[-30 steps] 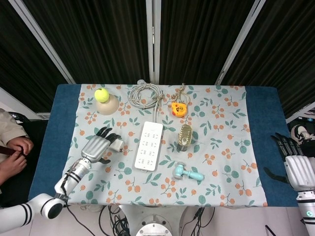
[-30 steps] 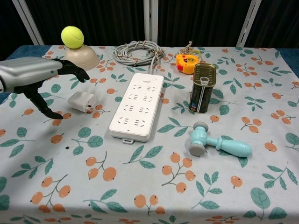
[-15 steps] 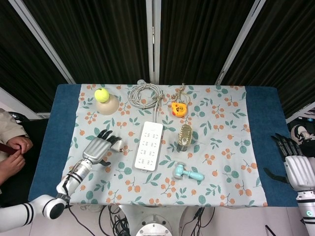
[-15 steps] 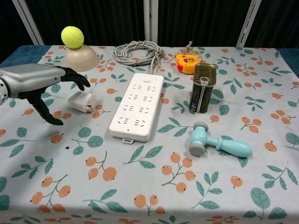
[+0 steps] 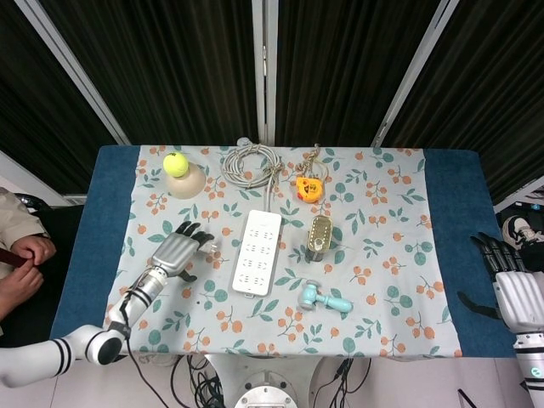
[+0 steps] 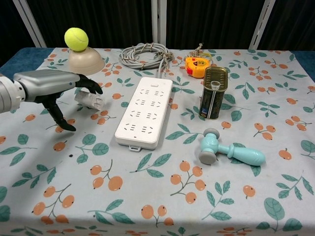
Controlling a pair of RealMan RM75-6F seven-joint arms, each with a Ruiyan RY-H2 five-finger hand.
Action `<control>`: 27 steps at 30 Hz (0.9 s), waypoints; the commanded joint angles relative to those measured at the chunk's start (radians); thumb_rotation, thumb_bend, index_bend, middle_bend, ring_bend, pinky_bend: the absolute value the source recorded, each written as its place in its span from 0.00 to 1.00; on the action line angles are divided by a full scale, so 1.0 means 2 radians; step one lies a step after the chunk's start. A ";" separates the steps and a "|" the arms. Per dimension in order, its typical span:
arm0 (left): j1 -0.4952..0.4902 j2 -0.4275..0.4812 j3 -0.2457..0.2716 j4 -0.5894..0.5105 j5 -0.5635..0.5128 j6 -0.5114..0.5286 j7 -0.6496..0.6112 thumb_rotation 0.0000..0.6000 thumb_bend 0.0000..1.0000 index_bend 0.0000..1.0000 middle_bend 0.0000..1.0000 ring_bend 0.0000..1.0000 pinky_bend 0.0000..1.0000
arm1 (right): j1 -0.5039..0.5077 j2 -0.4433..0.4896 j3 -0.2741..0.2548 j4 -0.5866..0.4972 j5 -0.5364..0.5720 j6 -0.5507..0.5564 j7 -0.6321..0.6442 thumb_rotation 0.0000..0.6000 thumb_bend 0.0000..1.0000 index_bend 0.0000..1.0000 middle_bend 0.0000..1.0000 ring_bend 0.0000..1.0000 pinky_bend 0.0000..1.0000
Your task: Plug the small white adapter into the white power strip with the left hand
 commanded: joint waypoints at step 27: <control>0.014 -0.111 -0.021 0.113 -0.001 0.108 -0.038 1.00 0.07 0.35 0.38 0.16 0.05 | -0.010 0.000 -0.003 0.006 0.001 0.009 0.010 1.00 0.13 0.00 0.02 0.00 0.00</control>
